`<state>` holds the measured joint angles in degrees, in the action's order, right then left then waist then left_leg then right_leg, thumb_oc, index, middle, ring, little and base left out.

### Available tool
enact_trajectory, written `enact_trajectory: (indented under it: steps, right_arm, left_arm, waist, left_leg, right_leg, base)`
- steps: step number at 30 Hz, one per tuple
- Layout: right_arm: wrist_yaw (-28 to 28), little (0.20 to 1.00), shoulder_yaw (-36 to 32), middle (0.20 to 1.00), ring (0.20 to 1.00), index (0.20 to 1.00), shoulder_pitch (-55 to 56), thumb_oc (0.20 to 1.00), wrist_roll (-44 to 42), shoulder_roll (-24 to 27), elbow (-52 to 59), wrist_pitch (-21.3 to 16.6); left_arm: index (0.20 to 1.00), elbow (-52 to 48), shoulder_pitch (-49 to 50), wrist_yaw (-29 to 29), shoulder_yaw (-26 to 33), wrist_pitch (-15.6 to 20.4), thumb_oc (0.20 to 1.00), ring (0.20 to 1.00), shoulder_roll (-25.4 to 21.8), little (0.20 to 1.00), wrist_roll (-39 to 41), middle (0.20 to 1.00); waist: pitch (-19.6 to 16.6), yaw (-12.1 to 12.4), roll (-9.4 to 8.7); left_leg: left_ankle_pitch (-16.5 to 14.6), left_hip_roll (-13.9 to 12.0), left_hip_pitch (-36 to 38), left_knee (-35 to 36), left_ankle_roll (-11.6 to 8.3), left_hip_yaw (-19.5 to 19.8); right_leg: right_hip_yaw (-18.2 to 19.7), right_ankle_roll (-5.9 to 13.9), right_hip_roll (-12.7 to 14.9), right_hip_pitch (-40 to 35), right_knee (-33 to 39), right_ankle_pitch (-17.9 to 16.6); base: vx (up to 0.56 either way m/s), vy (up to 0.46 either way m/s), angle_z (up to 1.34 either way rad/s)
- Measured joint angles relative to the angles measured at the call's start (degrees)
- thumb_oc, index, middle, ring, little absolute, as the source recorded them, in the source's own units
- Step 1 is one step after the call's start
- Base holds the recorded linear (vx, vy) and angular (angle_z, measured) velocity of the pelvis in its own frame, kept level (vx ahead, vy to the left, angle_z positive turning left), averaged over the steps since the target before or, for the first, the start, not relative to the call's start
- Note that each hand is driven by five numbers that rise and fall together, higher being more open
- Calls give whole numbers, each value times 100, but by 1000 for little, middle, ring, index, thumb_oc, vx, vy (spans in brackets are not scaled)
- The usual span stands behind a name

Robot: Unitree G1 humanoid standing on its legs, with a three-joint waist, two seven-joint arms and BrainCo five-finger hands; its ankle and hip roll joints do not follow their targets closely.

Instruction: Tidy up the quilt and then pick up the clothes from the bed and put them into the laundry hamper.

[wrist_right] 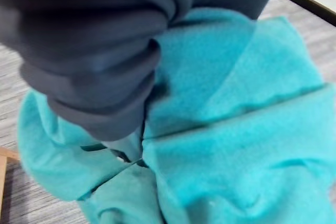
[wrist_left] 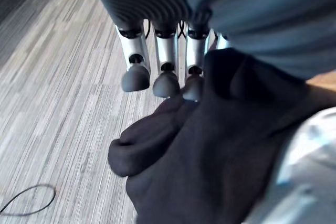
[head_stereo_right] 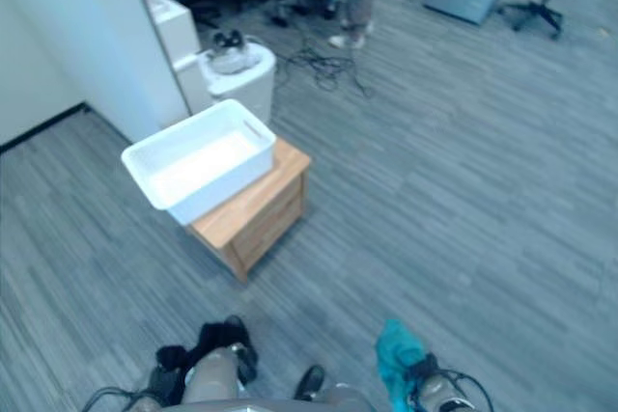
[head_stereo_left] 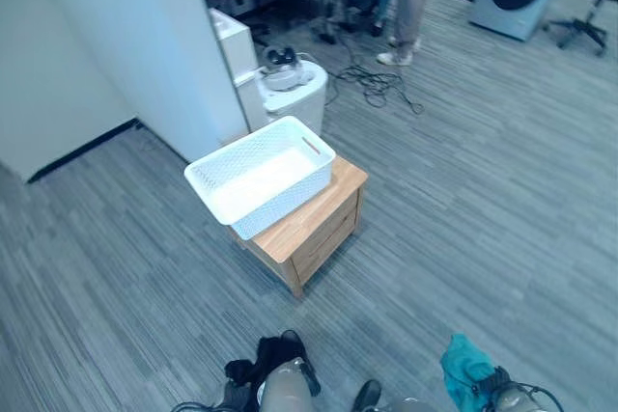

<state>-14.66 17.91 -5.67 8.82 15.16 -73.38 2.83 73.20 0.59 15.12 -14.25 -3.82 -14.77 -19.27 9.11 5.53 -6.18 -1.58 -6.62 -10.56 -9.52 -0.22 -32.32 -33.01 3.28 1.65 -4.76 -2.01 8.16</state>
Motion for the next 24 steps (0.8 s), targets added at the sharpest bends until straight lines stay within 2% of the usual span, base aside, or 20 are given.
enact_trajectory:
  steps: [1,2,3,5,6,7,8,11,12,13,14,15,16,18,19,20,21,22,23,24]
  right_arm:
    - [-2,200,-24,200,200,200,-15,200,2,-62,16,-15]
    - [-2,200,-83,200,200,200,31,200,-3,-79,62,-26]
    - [-31,200,-91,200,200,200,101,200,-13,118,484,-87]
    - [34,200,-104,200,200,200,160,200,-25,1,498,-110]
    - [58,200,-106,200,200,200,72,200,-30,-26,516,-111]
    - [45,200,-110,200,200,200,32,200,-32,-45,584,-133]
    - [52,200,-90,200,200,200,99,200,-36,-52,691,-149]
    - [60,200,10,200,200,200,135,200,-43,-84,698,-147]
    - [60,200,26,200,200,200,170,200,-43,-85,687,-152]
    - [55,200,41,200,200,200,118,200,-47,-79,641,-153]
    - [54,200,18,200,200,200,98,200,-52,-100,673,-139]
    - [54,200,-1,200,200,200,98,200,-64,-110,670,-136]
    - [55,200,10,200,200,200,116,200,-93,-118,660,-124]
    - [65,200,-3,200,200,200,192,200,-92,-129,691,-115]
    - [79,200,-15,200,200,200,270,200,-91,-125,658,-59]
    - [72,200,-65,200,200,200,302,200,-91,-80,644,-53]
    - [65,200,-204,200,200,200,143,200,-91,12,597,-48]
    - [56,200,-285,200,200,200,129,200,-92,20,587,-46]
    - [51,200,-305,200,200,200,121,200,-93,69,600,-60]
    - [36,200,-310,200,200,200,95,200,-95,111,636,-58]
  left_arm:
    - [200,-4,120,-8,21,-39,200,200,-81,200,-9,200]
    - [200,27,163,-23,40,-60,200,200,-93,200,-32,200]
    - [200,86,294,-98,-17,-120,200,200,28,200,-186,200]
    - [200,65,298,-121,-161,-130,200,200,-176,200,-225,200]
    - [200,-9,302,-120,-204,-129,200,200,-141,200,-233,200]
    - [200,-3,224,-124,-307,-153,200,200,-193,200,-229,200]
    - [200,-12,9,-125,-407,-139,200,200,-199,200,-234,200]
    - [200,-214,-427,-97,-640,-58,200,200,-204,200,-231,200]
    - [200,-299,-582,-83,-671,-6,200,200,-196,200,-231,200]
    - [200,-301,-708,-66,-685,-4,200,200,-156,200,-230,200]
    - [200,-328,-787,5,-714,41,200,200,-132,200,-229,200]
    - [200,-358,-775,27,-728,66,200,200,-136,200,-230,200]
    - [200,-346,-730,37,-728,92,200,200,-151,200,-229,200]
    - [200,-291,-686,37,-727,95,200,200,-165,200,-231,200]
    - [200,-240,-572,34,-783,96,200,200,-193,200,-228,200]
    - [200,-260,-517,32,-808,103,200,200,-154,200,-231,200]
    - [200,-220,-332,40,-671,147,200,200,-18,200,-229,200]
    - [200,-200,-360,45,-598,140,200,200,55,200,-222,200]
    - [200,-151,-276,60,-555,131,200,200,154,200,-217,200]
    - [200,-125,-230,74,-538,133,200,200,166,200,-216,200]
  waist:
    - [-147,29,-175]
    - [-137,-23,-133]
    - [-168,-275,498]
    - [-192,-351,296]
    - [-165,-315,293]
    - [-113,-405,341]
    - [-38,-579,401]
    - [44,-515,477]
    - [87,-547,476]
    - [96,-578,466]
    - [148,-677,465]
    - [139,-683,387]
    - [116,-713,260]
    - [122,-782,230]
    - [116,-882,175]
    - [139,-860,231]
    - [206,-853,464]
    - [230,-901,392]
    - [243,-868,305]
    - [237,-843,357]
  left_leg:
    - [-30,342,187,64,72,-64]
    - [-172,437,404,67,410,-83]
    - [-105,402,1027,855,849,113]
    - [81,652,1256,1065,883,50]
    - [40,734,1360,1116,839,273]
    - [32,704,1360,1122,725,531]
    - [165,665,1339,1188,711,908]
    - [225,656,1338,1353,519,1485]
    - [254,668,1357,1429,513,1666]
    - [274,643,1353,1436,405,1993]
    - [269,616,1359,1449,341,2359]
    - [248,612,1392,1449,308,2367]
    - [164,583,1405,1440,176,2530]
    - [124,450,1477,1446,114,2705]
    - [94,197,1603,1451,-48,2801]
    - [124,89,1678,1433,-153,2764]
    - [222,-218,1585,1033,-309,2788]
    - [308,-286,1422,647,-433,2746]
    - [456,-308,1185,43,-510,2621]
    - [536,-342,1049,-131,-570,2617]
  right_leg:
    - [-69,375,50,-22,-69,53]
    - [-81,420,76,-14,-492,21]
    - [85,491,157,636,-2645,157]
    - [315,607,792,1049,-3747,508]
    - [939,639,973,1301,-3987,493]
    - [1492,592,838,1403,-3850,521]
    - [1820,587,735,1346,-3308,521]
    - [2118,550,827,1389,-1927,446]
    - [2286,591,949,1405,-1210,249]
    - [2965,703,910,1266,-44,-102]
    - [3380,785,1083,1281,706,-623]
    - [3423,803,1180,1374,706,-809]
    - [3602,813,1276,1470,705,-940]
    - [3511,793,1215,1350,579,-928]
    - [3527,729,1017,1127,478,-1176]
    - [3477,633,880,1104,445,-1407]
    - [3460,548,583,881,454,-1507]
    - [3377,425,601,775,565,-1549]
    - [3194,151,619,580,692,-1676]
    - [3151,86,569,523,673,-1631]
  base:
    - [218,171,37]
    - [287,169,74]
    - [176,100,80]
    - [299,5,72]
    - [315,-69,47]
    - [391,-219,103]
    - [272,-233,138]
    - [329,-248,111]
    - [612,-439,127]
    - [606,-443,166]
    - [494,-384,129]
    - [578,-419,113]
    - [504,-428,63]
    - [282,-304,96]
    - [242,-226,95]
    - [311,-338,90]
    - [223,-265,40]
    - [266,-429,42]
    - [194,-314,28]
    - [201,-283,56]
